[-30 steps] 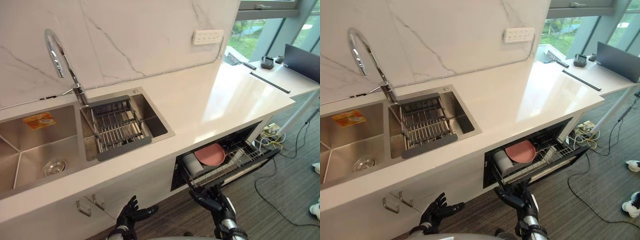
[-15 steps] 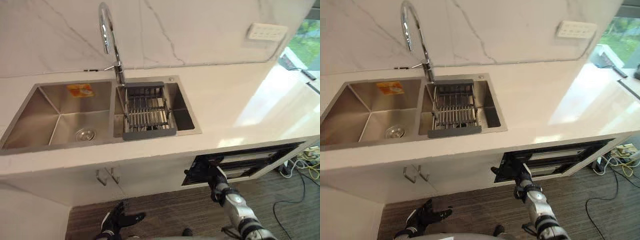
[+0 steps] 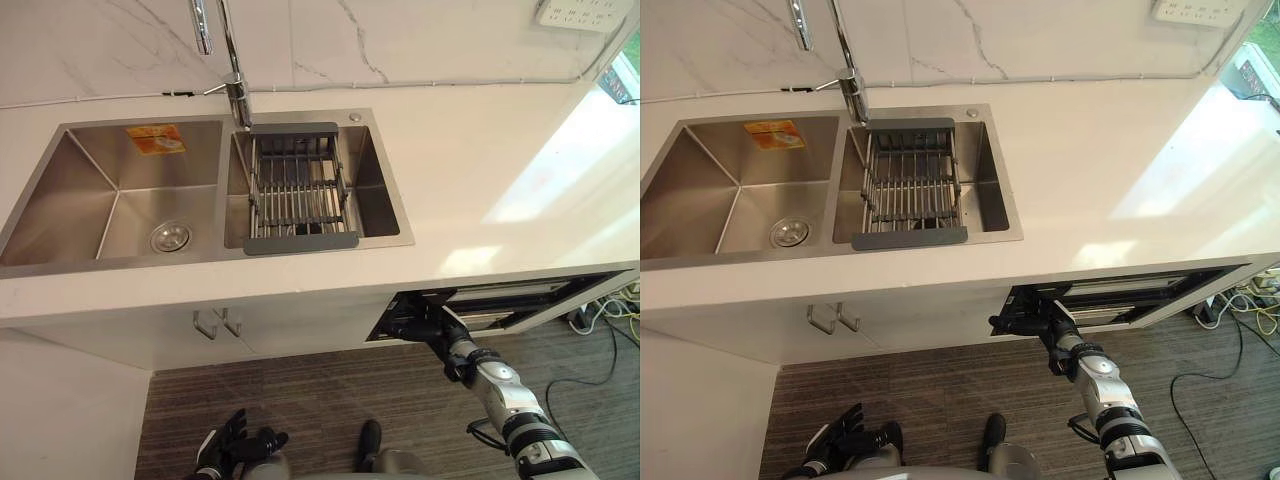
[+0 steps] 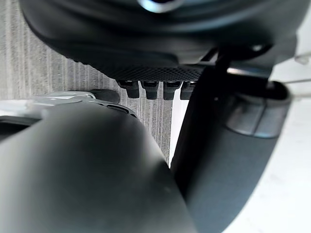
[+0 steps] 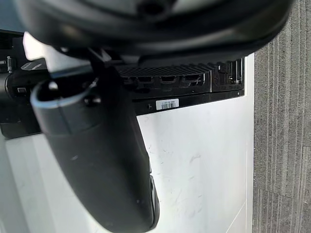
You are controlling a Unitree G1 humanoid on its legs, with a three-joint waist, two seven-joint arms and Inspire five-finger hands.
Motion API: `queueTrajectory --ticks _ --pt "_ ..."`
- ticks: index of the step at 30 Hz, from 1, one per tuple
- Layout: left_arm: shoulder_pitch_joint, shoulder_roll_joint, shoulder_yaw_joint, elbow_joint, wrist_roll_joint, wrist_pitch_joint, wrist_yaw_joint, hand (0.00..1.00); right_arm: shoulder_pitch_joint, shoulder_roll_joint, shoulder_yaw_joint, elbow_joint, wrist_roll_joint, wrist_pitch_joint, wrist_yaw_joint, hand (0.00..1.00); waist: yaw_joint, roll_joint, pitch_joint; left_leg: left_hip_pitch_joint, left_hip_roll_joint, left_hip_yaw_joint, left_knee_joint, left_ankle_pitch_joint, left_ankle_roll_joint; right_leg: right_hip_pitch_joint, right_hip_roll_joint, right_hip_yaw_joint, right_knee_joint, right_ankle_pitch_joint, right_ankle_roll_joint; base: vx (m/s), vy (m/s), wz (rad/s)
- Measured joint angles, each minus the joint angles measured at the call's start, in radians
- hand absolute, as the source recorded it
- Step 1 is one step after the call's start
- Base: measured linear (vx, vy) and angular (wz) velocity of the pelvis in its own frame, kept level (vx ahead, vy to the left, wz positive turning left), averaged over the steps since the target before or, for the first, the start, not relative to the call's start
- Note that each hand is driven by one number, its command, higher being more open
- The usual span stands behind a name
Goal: Walk over to the sink, pick up the cup, carry it to the dishwasher, place the cup inside the dishwasher, then close the dishwasher door
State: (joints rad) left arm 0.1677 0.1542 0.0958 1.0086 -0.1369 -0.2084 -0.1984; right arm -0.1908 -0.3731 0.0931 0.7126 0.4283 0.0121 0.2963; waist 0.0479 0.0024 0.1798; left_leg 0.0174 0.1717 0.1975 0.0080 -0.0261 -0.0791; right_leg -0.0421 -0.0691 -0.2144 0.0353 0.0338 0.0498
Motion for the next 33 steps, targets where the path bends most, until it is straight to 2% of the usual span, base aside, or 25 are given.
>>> queueTrajectory --ticks 4,6,11,13,15,17,22,27,30,33 --pt "0.001 0.0 -0.017 0.0 -0.002 -0.009 0.0 1.0 0.004 -0.001 -0.007 -0.029 -0.039 0.012 -0.008 1.0 -0.009 0.01 0.006 0.004 -0.001 0.0 0.0 0.003 -0.001 0.0 -0.001 0.004 0.005 -0.003 -0.002 0.0 0.0 0.0" --pt "0.002 -0.006 -0.025 -0.002 -0.002 -0.009 0.0 1.0 0.05 -0.015 -0.024 -0.107 -0.086 0.024 -0.01 1.0 -0.012 0.021 0.012 0.014 -0.001 0.0 -0.009 0.009 -0.001 0.0 -0.001 0.004 0.015 -0.011 -0.002 0.0 0.0 0.0" --pt "0.019 -0.009 -0.024 -0.002 -0.002 -0.014 0.001 1.0 0.2 -0.047 -0.059 -0.321 -0.169 0.029 0.014 1.0 -0.031 0.026 0.011 0.039 -0.001 0.003 -0.04 0.02 -0.009 0.008 0.001 0.004 0.022 -0.021 0.0 0.02 0.0 0.0" --pt "0.027 -0.008 -0.022 -0.002 -0.003 -0.018 0.001 1.0 0.269 -0.047 -0.079 -0.436 -0.178 0.019 0.052 1.0 -0.053 0.025 0.009 0.051 -0.003 0.009 -0.045 0.02 -0.009 0.009 -0.001 0.013 0.031 -0.028 0.002 0.03 0.013 -0.06" --pt "0.028 -0.008 -0.022 -0.002 -0.007 -0.025 0.001 1.0 0.301 -0.034 -0.097 -0.468 -0.179 -0.001 0.061 1.0 -0.064 0.024 0.005 0.055 -0.004 0.01 -0.046 0.02 -0.009 0.009 -0.003 0.015 0.038 -0.033 0.003 0.0 0.003 -0.02" --pt "0.032 -0.011 -0.022 0.0 -0.022 -0.033 0.001 1.0 0.358 0.011 -0.14 -0.473 -0.187 -0.038 0.068 1.0 -0.068 0.022 -0.023 0.062 -0.005 0.014 -0.049 0.02 -0.009 0.009 -0.003 0.021 0.044 -0.041 0.003 0.0 0.001 -0.02" --pt "0.055 -0.019 -0.022 0.002 -0.056 -0.071 -0.004 1.0 0.431 0.105 -0.184 -0.271 -0.208 -0.129 0.013 1.0 -0.071 0.017 -0.076 0.081 -0.005 0.012 -0.058 0.02 -0.009 0.012 -0.006 0.02 0.075 -0.073 0.008 0.0 -0.003 0.01" --pt "0.063 -0.026 -0.017 0.003 -0.104 -0.114 -0.026 1.0 0.45 0.18 -0.231 0.04 -0.236 -0.224 -0.052 1.0 -0.077 0.018 -0.084 0.111 -0.009 0.012 -0.069 0.021 -0.009 0.031 -0.011 0.019 0.09 -0.088 0.014 0.0 0.0 0.0" --pt "0.063 -0.037 -0.004 0.003 -0.102 -0.125 -0.026 1.0 0.448 0.191 -0.259 0.152 -0.277 -0.274 -0.088 1.0 -0.076 0.017 -0.086 0.122 -0.016 0.012 -0.078 0.023 -0.007 0.039 -0.017 0.017 0.089 -0.09 0.017 0.0 0.006 0.01" --pt "0.07 -0.038 -0.003 0.003 -0.099 -0.125 -0.024 1.0 0.448 0.2 -0.277 0.184 -0.3 -0.304 -0.122 1.0 -0.075 0.016 -0.093 0.13 -0.022 0.012 -0.088 0.024 -0.006 0.043 -0.022 0.016 0.088 -0.091 0.02 0.0 0.0 0.0"
